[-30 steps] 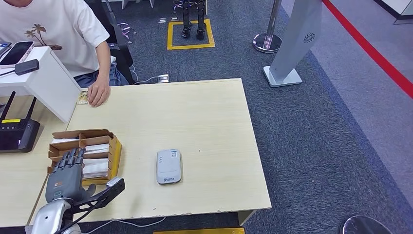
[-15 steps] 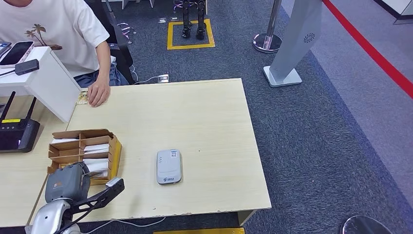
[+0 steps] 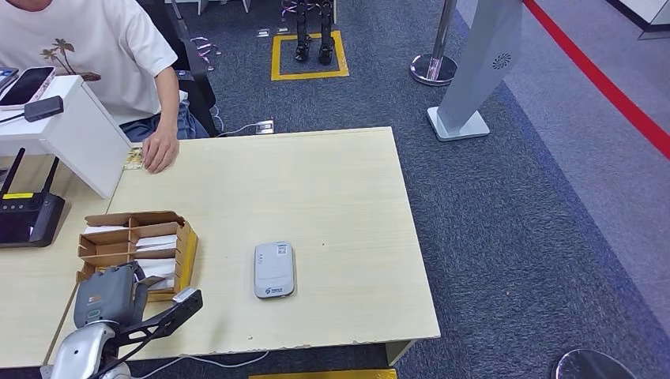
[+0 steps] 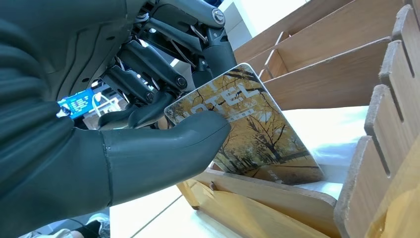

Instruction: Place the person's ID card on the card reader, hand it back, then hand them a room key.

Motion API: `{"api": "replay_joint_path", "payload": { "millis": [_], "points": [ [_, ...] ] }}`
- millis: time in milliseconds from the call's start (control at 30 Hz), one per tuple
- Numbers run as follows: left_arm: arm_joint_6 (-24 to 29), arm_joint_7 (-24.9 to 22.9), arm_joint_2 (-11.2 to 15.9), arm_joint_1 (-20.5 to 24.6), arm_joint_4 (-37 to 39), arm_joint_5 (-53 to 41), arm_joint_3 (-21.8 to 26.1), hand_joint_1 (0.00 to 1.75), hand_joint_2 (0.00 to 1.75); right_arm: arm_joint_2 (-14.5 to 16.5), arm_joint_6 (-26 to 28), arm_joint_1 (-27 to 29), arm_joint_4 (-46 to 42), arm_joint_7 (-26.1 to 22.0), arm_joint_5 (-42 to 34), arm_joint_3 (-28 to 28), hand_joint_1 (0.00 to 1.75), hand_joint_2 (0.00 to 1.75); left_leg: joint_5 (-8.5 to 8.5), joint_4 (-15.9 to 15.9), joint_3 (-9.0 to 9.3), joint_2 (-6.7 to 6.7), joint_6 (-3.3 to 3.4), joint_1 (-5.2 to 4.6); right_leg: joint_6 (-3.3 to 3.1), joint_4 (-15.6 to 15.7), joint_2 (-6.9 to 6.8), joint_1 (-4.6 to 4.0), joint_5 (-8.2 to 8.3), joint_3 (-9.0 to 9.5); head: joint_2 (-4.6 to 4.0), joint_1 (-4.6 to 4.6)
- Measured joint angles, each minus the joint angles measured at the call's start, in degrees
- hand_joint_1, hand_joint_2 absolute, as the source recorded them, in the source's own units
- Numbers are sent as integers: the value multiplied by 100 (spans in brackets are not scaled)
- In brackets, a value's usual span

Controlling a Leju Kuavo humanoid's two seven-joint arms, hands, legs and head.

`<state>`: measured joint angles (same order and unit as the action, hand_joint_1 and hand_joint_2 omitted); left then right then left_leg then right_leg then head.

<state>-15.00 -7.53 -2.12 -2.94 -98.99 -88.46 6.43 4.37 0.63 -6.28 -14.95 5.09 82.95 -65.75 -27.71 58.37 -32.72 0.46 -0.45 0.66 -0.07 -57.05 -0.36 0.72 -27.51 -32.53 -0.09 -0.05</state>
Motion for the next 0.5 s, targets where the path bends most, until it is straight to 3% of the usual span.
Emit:
{"api": "replay_joint_path", "payload": {
  "millis": [500],
  "points": [
    [23,302,55,-38,-124,122,-9,175,175,30,-1,1,0,-9,-5,-1,0,0,0,0,0,2,0,0,0,0,2,0,0,0,0,-2]
  ]
}}
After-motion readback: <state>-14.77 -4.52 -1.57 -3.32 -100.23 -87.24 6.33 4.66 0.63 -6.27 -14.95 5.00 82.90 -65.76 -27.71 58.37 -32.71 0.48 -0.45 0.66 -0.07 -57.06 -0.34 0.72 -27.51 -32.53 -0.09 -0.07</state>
